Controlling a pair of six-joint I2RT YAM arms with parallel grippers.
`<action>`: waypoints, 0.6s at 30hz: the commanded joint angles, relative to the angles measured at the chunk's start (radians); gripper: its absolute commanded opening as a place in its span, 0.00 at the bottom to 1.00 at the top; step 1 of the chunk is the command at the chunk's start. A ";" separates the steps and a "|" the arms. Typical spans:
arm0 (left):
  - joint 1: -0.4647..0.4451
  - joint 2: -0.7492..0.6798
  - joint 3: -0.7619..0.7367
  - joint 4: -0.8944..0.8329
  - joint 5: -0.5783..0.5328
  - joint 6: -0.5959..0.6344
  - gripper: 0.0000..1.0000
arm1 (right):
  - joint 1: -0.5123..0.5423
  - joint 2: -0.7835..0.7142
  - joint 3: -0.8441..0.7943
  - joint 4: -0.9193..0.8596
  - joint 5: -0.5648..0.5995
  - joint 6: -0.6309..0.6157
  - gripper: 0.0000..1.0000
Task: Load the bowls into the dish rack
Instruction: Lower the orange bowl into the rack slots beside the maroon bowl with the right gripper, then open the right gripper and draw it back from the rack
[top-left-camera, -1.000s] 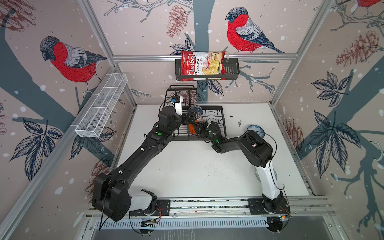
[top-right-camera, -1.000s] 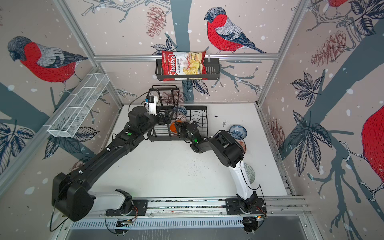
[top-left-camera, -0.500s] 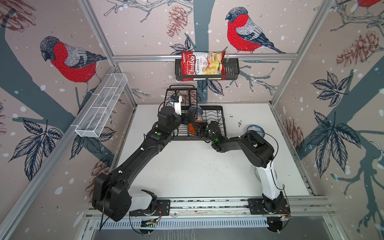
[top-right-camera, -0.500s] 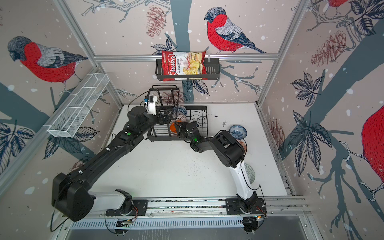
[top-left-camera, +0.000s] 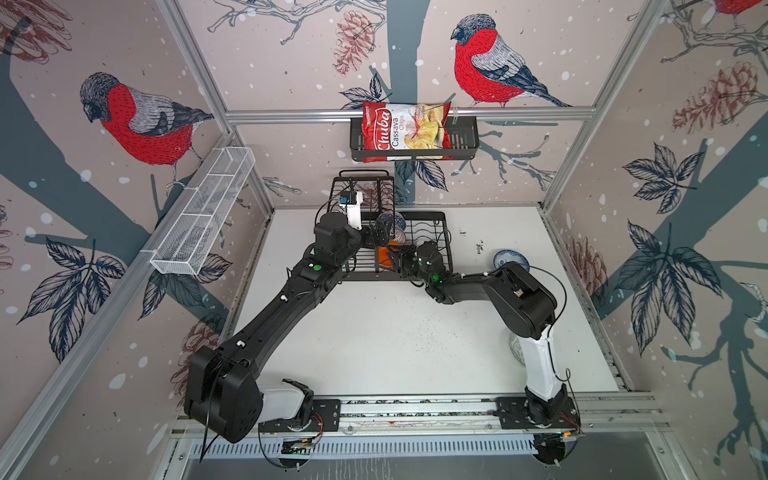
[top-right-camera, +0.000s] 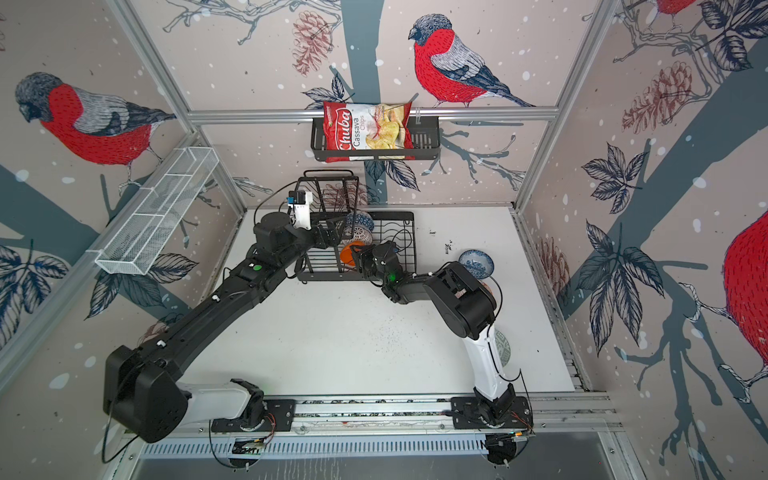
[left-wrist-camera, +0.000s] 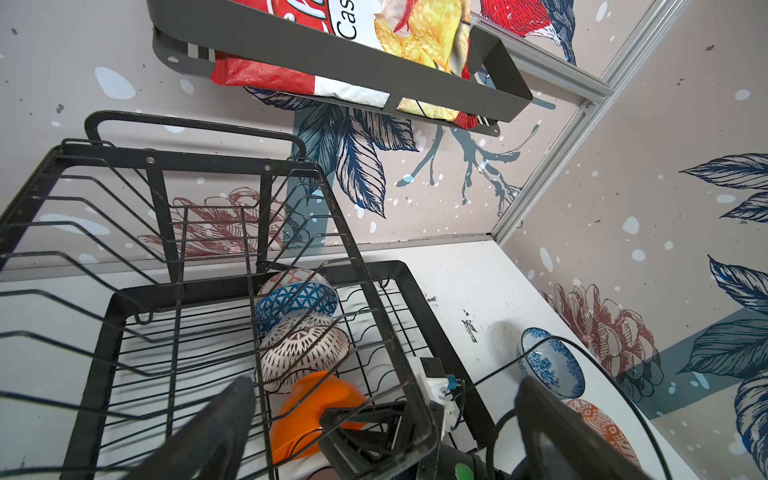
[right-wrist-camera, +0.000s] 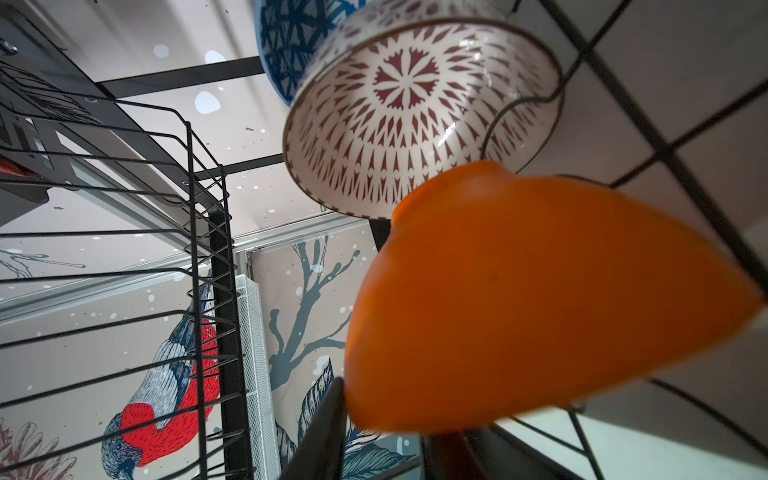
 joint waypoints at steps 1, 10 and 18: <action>0.003 -0.005 0.003 0.010 0.013 -0.010 0.98 | -0.005 -0.023 -0.003 -0.032 0.000 -0.044 0.31; 0.006 -0.005 0.000 0.012 0.025 -0.016 0.98 | -0.016 -0.060 0.014 -0.080 0.009 -0.099 0.32; 0.020 0.000 0.004 0.017 0.059 -0.020 0.98 | -0.022 -0.128 -0.014 -0.135 0.025 -0.141 0.33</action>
